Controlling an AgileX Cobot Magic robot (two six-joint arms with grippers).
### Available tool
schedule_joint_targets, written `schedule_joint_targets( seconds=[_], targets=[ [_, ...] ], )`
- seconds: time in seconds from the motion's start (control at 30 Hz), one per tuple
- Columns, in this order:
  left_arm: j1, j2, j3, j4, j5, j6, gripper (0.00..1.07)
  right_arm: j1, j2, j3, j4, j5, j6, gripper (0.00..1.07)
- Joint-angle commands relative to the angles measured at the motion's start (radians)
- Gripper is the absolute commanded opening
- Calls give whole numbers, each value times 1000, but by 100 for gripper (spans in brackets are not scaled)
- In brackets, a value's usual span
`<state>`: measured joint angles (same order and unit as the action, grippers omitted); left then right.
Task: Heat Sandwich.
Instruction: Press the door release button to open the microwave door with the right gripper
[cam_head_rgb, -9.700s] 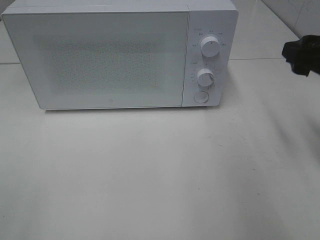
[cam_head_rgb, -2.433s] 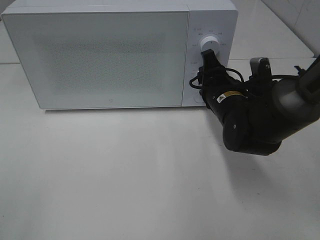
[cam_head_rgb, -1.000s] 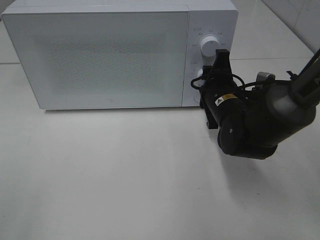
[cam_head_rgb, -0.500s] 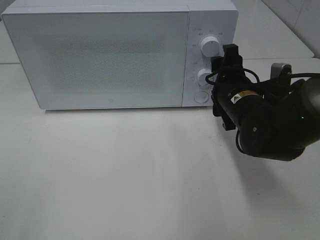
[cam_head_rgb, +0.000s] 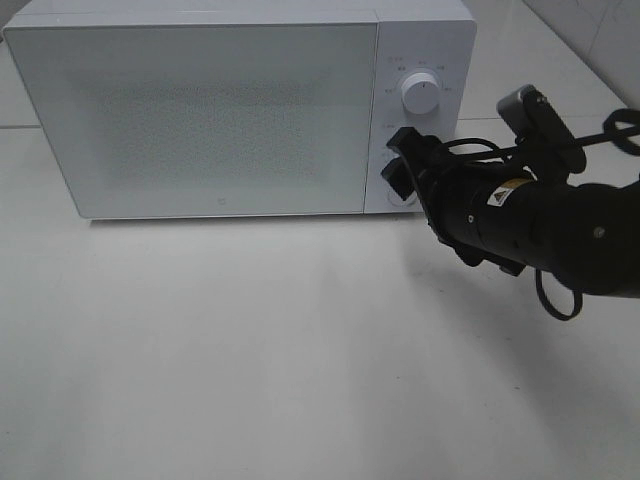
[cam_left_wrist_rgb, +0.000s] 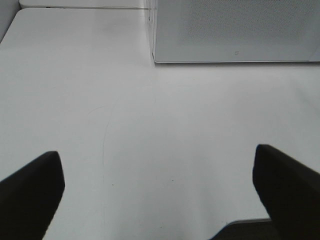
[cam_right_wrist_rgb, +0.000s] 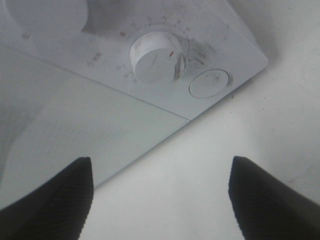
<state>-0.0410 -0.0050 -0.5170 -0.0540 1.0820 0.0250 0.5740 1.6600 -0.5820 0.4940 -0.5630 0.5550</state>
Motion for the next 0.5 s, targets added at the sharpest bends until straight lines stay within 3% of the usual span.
schedule_joint_targets(
  seconds=[0.03, 0.3, 0.5],
  targets=[
    [2, -17, 2, -8, -12, 1, 97, -4, -77, -3, -15, 145, -204, 76],
    [2, -17, 2, -8, -12, 1, 97, -46, -179, -22, -50, 457, -452, 75],
    [2, -17, 2, -8, -12, 1, 97, -85, -250, -134, -313, 851, -452, 75]
  ],
)
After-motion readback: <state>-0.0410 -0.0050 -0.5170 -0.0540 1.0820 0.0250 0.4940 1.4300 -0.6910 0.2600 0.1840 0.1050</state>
